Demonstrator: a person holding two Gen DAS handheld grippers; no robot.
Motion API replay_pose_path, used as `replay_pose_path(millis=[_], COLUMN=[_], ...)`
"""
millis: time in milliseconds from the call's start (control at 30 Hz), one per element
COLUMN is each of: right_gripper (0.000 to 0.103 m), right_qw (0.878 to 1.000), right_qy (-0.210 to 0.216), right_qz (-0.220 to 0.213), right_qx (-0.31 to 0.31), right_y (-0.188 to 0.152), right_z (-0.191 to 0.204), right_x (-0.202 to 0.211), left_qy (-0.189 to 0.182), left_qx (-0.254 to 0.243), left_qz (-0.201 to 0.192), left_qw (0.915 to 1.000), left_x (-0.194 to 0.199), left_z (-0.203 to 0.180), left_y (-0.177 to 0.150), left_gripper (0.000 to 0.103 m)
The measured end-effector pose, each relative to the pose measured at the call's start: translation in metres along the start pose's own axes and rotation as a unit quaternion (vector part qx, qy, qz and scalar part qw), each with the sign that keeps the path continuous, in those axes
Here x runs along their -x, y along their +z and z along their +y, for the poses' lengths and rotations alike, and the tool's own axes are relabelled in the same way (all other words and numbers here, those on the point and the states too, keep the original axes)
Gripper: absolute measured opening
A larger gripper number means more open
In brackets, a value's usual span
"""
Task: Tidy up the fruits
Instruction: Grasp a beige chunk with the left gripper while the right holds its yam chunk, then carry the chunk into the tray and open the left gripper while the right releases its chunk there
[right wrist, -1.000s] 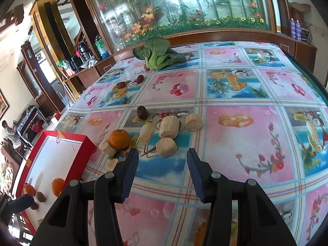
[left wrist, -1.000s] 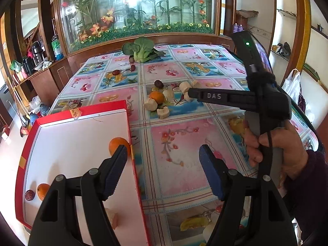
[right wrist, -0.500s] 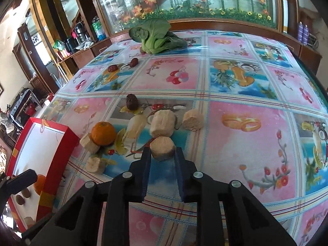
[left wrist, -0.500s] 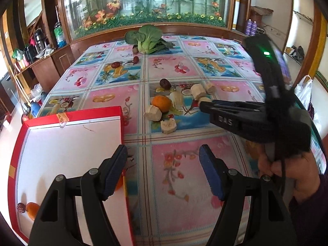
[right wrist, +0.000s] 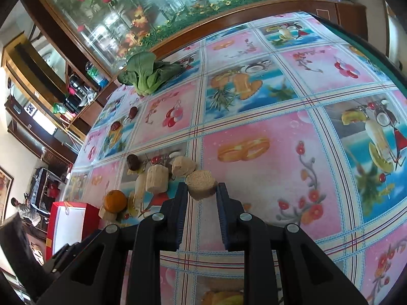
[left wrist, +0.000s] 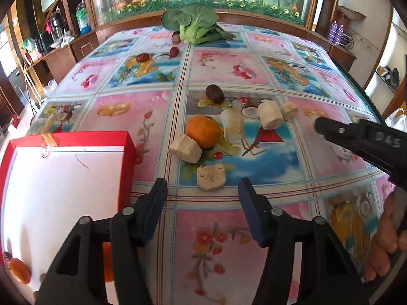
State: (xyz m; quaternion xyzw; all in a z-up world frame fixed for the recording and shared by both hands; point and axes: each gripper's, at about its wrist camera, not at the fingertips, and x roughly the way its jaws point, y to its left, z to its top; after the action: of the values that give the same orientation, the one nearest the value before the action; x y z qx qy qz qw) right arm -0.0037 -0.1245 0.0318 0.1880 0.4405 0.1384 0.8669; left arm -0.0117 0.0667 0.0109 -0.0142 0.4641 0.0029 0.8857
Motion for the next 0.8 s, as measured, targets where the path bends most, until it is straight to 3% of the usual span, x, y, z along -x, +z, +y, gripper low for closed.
replay_pose_path(millis=[200,367,633,800], right_gripper=[0.022,0.022,0.022,0.022], right_qw=[1.0,0.999,0.999,1.0], right_qy=[0.001,0.003,-0.002,-0.001], right_qz=[-0.007,-0.015,-0.02,-0.026], right_qx=[-0.007,-0.028,-0.027,-0.014], right_y=[0.001,0.003,0.003,0.003], right_z=[-0.002,-0.011,-0.013,-0.009], right_x=[0.004,0.005,0.005,0.005], left_qy=[0.003,-0.009,-0.033,-0.054], left_qx=[-0.005,-0.025,-0.018,-0.018], left_qz=[-0.016,-0.02,-0.014,-0.029], left_qw=[0.9999,0.9994,0.9992,0.998], left_x=[-0.002,0.0,0.008,0.034], left_z=[-0.002,-0.01,-0.006,-0.007], left_y=[0.0,0.0,-0.008,-0.021], left_gripper=[0.05,0.025,0.025,0.025])
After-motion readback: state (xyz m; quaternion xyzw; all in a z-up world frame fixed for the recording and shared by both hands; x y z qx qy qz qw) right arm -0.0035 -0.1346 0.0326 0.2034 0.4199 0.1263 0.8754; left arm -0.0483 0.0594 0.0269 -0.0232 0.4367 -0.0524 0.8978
